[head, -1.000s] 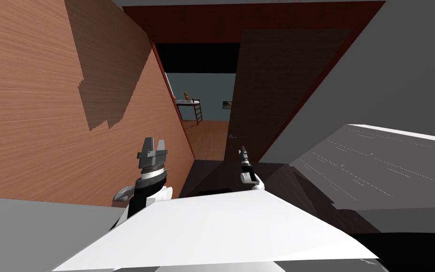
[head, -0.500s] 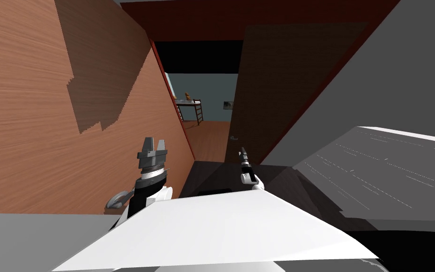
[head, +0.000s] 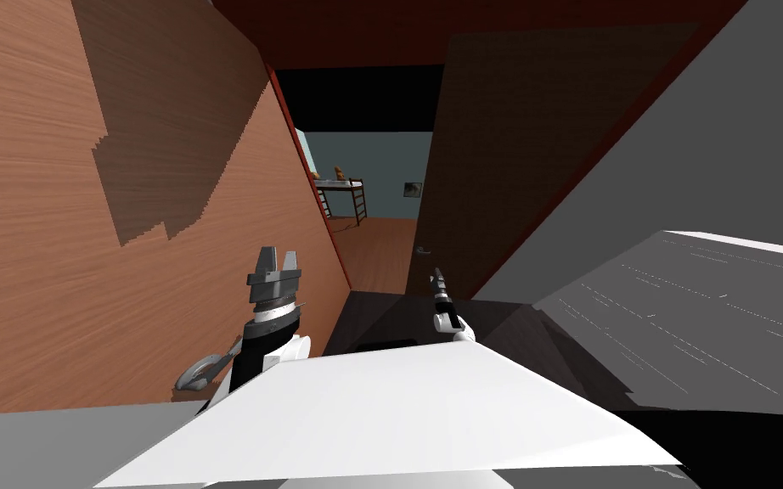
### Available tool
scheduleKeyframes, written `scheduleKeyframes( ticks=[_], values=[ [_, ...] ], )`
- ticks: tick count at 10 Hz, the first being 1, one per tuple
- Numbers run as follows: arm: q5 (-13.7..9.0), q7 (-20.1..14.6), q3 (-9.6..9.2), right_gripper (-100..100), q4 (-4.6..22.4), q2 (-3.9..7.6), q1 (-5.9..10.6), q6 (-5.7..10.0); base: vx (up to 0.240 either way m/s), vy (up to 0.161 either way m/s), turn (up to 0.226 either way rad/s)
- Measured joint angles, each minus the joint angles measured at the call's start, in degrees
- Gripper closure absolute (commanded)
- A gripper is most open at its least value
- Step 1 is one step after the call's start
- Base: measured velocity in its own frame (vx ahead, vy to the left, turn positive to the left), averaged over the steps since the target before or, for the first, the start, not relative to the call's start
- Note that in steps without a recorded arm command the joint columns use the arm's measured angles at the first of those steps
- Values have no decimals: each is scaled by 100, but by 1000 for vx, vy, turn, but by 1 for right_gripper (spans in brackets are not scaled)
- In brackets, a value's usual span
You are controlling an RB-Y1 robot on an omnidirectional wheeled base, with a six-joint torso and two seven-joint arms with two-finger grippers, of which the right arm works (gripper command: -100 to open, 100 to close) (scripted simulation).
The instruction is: Pull the door open
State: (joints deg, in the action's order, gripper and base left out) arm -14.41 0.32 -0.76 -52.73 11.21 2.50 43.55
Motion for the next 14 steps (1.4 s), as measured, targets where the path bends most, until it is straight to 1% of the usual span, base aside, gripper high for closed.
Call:
scheduleKeyframes(
  ticks=[2, 3, 5, 6, 10, 13, 14],
  values=[
    [-45, -43, -9, -100, 278, 46, 94, 67, 91, -7, 28],
    [-66, -53, -14, -100, 346, 55, 100, 68, 51, -2, 8],
    [-91, -70, -19, -100, 516, 73, 162, 101, 62, -9, 23],
    [-107, -87, -24, -100, 728, 77, 252, 165, 76, -1, 24],
    [-180, -133, -40, -100, 1180, 122, 399, 263, 85, -15, 26],
    [-225, -207, -57, -100, 1636, 172, 571, 407, 82, -10, 27],
    [-246, -217, -62, -100, 1804, 173, 624, 460, 113, -21, 37]
  ],
)
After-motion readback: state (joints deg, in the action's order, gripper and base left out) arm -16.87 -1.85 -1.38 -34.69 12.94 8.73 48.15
